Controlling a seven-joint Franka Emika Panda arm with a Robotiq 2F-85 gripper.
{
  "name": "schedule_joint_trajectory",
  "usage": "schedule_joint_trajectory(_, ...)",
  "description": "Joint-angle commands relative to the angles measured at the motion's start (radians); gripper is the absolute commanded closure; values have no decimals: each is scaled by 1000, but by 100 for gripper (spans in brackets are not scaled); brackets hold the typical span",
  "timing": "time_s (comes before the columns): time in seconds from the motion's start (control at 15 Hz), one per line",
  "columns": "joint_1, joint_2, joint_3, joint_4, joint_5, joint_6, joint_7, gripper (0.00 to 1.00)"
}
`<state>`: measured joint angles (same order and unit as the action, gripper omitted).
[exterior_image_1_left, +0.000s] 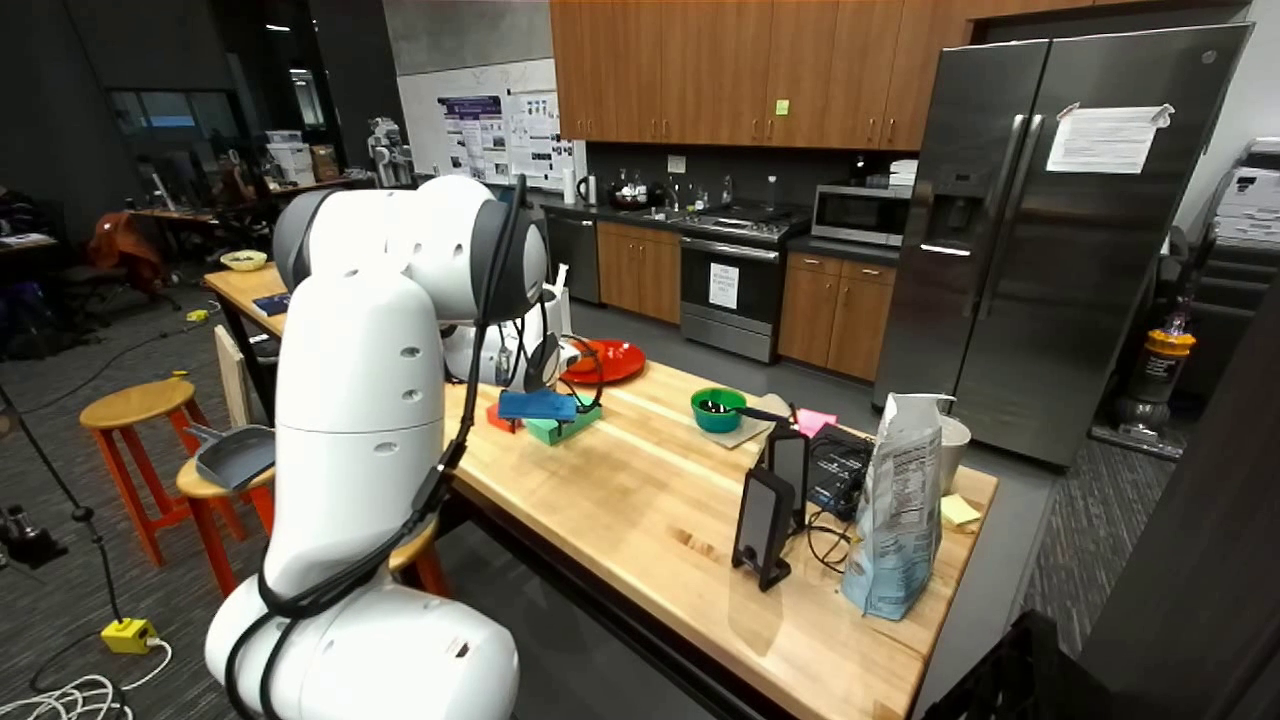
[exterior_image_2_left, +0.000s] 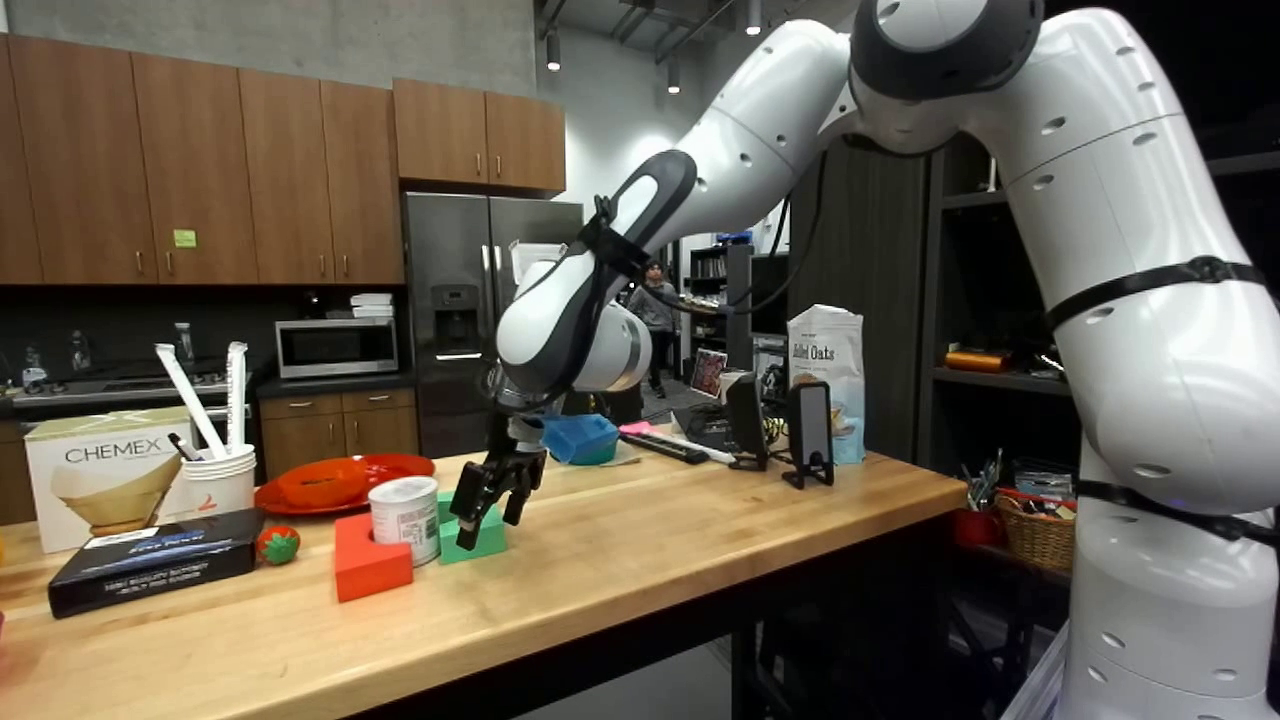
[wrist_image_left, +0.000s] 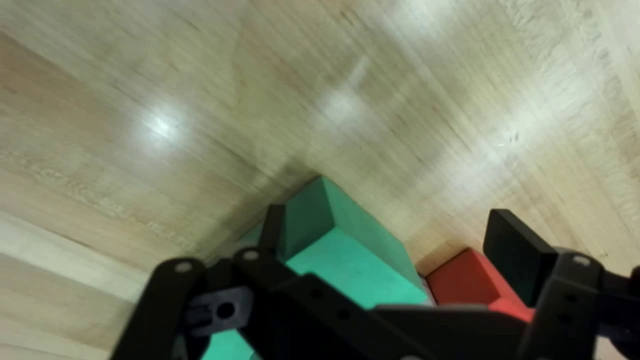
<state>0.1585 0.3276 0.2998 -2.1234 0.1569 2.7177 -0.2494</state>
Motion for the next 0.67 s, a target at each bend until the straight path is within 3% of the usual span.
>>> schedule_joint_trajectory(0.0, 1, -70, -27, -55, -56, 41, 12, 0)
schedule_joint_trajectory(0.33, -2, -105, -80, -55, -147, 58, 33, 0)
schedule_joint_trajectory(0.6, -11, -101, -87, -52, -142, 68, 23, 0)
